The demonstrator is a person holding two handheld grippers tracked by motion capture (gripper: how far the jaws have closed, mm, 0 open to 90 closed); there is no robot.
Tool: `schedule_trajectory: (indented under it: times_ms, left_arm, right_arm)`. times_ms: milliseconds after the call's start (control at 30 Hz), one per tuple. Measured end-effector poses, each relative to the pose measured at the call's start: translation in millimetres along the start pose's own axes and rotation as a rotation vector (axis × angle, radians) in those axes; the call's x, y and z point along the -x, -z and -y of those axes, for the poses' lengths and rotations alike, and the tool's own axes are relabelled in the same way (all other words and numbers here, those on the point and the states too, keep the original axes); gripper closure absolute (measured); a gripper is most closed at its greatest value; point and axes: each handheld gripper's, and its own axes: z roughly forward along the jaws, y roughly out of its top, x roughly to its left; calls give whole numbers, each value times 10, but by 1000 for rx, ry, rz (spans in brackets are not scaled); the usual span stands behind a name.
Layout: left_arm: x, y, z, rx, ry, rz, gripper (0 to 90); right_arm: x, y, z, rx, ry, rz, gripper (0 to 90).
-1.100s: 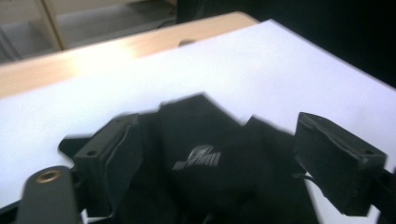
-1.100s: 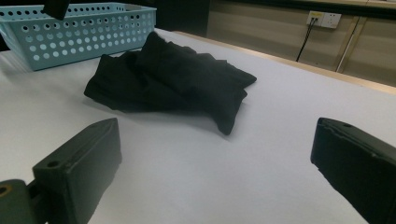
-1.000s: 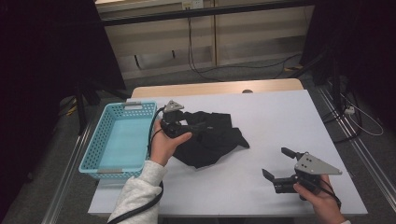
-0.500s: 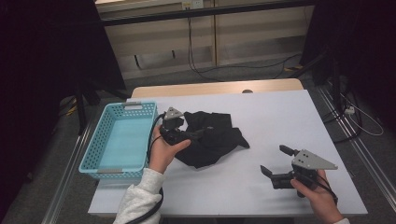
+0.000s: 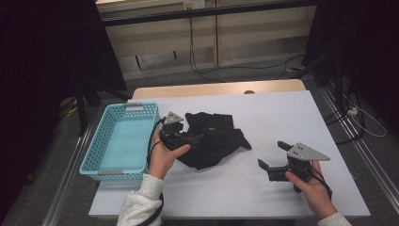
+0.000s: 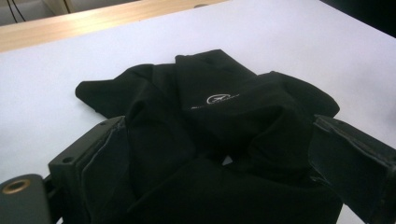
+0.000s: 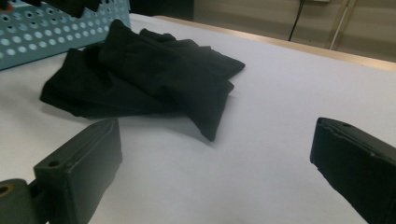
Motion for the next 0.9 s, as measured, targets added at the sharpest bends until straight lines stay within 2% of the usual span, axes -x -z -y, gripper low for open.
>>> schedule_trajectory:
  times_ms: [167, 233, 400, 600, 633, 900]
  left_arm:
    - [-4, -2, 13, -4, 1, -6, 58]
    - [-4, -23, 22, -7, 18, -12, 46]
    - [-6, -45, 43, -17, 23, -11, 40]
    - [-17, -48, 55, -22, 28, -10, 46]
    - [-25, -57, 57, -27, 24, -8, 45]
    - [-60, -92, 72, -39, 30, -13, 44]
  right_arm:
    - [37, -152, -38, -58, 8, 33, 29]
    - [62, -203, -57, -65, 1, 40, 33]
    - [109, -314, -119, -71, -12, 73, 43]
    - [112, -445, -199, -66, -10, 67, 59]
    - [92, -503, -223, -63, -17, 50, 50]
    - [6, -730, -278, -108, -30, 23, 102]
